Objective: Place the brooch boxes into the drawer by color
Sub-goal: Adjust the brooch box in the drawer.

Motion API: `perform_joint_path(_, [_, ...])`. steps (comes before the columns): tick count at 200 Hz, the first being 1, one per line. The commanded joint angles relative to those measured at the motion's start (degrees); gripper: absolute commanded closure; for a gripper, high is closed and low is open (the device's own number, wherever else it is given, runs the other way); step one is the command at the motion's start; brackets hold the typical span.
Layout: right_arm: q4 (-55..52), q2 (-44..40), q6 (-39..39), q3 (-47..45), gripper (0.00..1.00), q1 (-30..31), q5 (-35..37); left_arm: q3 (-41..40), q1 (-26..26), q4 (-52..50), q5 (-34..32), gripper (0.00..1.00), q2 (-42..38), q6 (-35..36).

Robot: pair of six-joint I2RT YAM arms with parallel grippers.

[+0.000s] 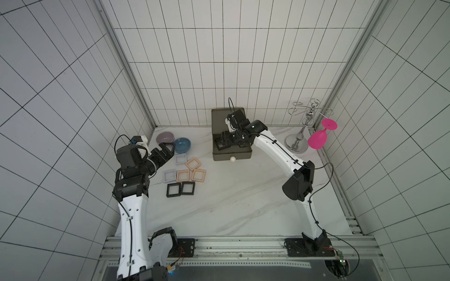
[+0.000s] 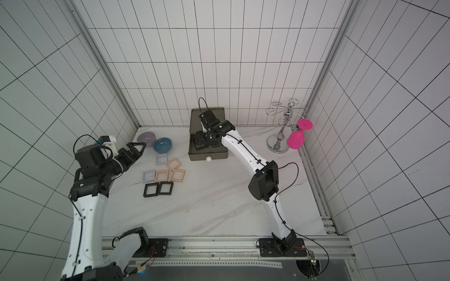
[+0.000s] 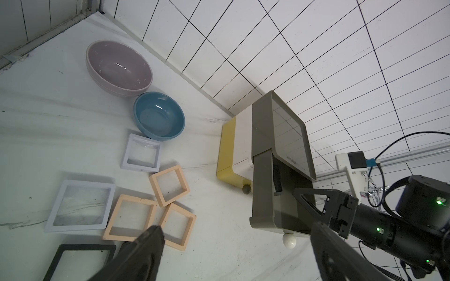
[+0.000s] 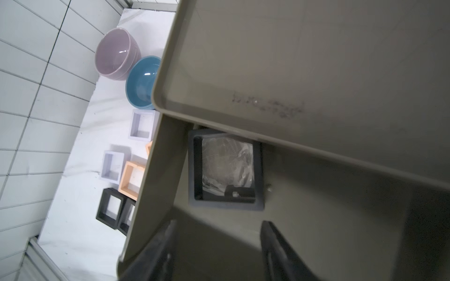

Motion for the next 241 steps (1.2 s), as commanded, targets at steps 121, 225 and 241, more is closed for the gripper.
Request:
perform_joint_path(121, [-13.7, 5.5, -6.5, 2.5, 1.00, 0.6, 0.3, 0.6, 0.2, -0.5, -0.5, 0.02, -2.2, 0.4])
perform_joint_path(225, [-7.5, 13.2, -5.4, 13.4, 0.97, -0.9, 1.8, 0.2, 0.2, 0.9, 0.7, 0.02, -1.5, -0.1])
perform_joint_path(241, [-6.1, 12.9, -5.5, 14.0, 0.97, -1.0, 1.8, 0.0, 0.1, 1.6, 1.2, 0.02, -1.0, -0.2])
